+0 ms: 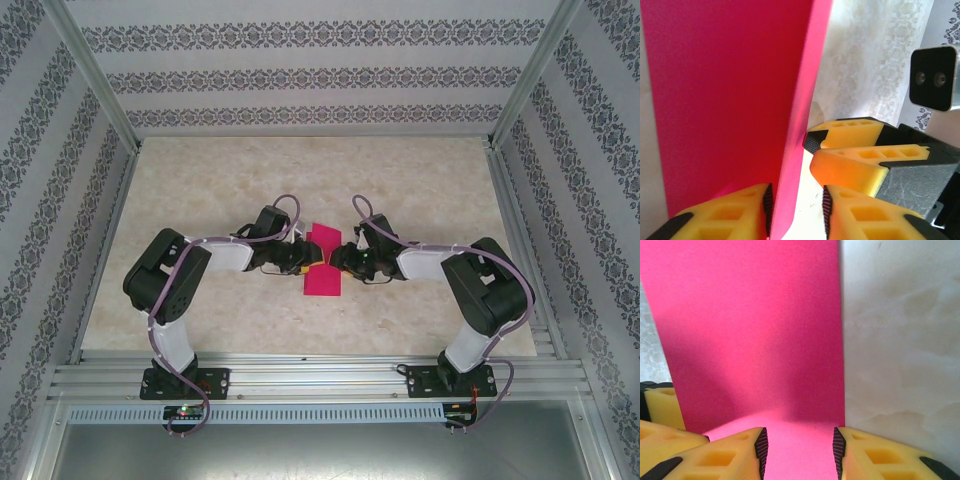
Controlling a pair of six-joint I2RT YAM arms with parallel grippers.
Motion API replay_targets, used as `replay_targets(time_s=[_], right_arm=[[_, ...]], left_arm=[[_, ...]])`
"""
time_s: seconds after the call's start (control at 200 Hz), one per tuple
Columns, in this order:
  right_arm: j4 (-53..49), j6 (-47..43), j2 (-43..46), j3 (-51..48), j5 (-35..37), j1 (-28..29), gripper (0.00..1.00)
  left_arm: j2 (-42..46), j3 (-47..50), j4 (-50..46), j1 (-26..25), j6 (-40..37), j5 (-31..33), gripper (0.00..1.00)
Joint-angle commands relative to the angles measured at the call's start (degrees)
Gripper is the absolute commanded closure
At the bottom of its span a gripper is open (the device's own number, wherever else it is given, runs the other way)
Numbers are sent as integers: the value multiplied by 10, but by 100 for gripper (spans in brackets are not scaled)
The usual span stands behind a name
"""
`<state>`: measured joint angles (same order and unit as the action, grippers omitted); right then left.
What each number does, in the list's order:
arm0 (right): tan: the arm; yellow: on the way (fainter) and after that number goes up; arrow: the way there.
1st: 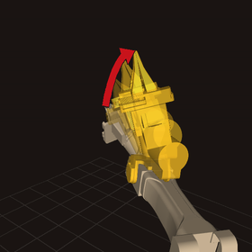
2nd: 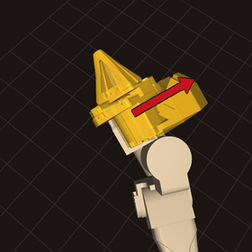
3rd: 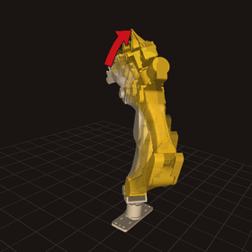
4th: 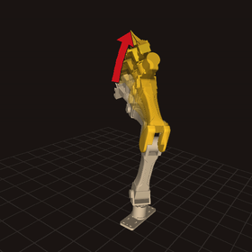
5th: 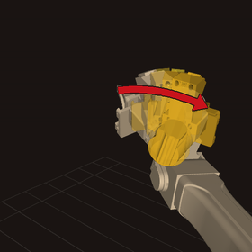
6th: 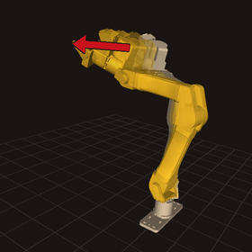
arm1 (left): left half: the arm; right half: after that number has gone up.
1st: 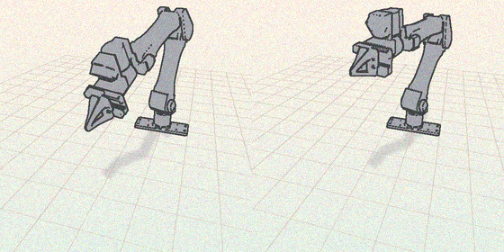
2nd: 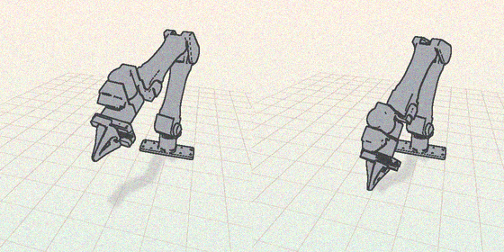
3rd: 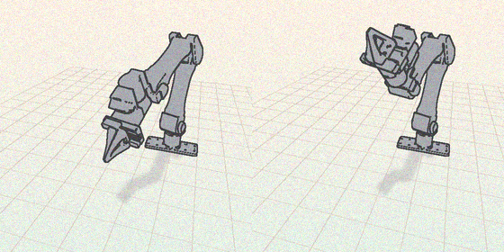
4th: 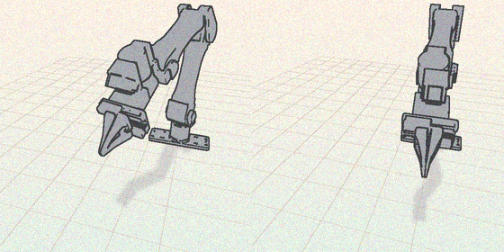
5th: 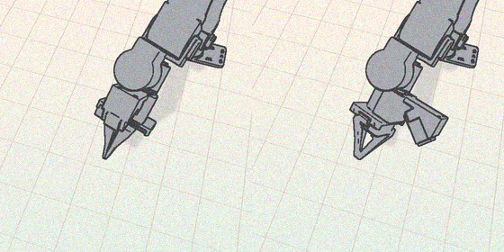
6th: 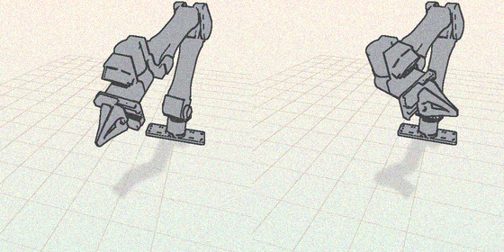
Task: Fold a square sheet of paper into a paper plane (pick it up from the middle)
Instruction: Fold the triangle a second time at the center of the table.
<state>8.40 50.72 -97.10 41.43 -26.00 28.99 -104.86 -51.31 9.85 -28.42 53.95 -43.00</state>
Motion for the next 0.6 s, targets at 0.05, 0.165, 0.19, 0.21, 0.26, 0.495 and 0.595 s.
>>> replay_targets(time_s=[0.05, 0.165, 0.19, 0.21, 0.26, 0.495, 0.595], right_arm=[[-2, -14, 61, -36, 20, 4, 55], [-20, -43, 140, -67, 60, 6, 53], [-22, -51, 160, -76, 68, 7, 53], [-24, -58, 175, -82, 73, 8, 53], [-27, -79, 215, -98, 87, 14, 52], [-109, -229, 312, -97, 182, 134, 48], [-152, -261, 300, -64, 261, 204, 41]], left_arm=[[9, -25, -35, -5, -26, 23, 75], [9, -38, -61, -4, -41, 34, 84], [9, -39, -65, -3, -44, 35, 86], [9, -40, -67, -3, -47, 35, 87], [10, -43, -71, -3, -53, 35, 89], [5, -65, -107, 1, -72, 31, 93], [3, -68, -109, 1, -72, 29, 93]])
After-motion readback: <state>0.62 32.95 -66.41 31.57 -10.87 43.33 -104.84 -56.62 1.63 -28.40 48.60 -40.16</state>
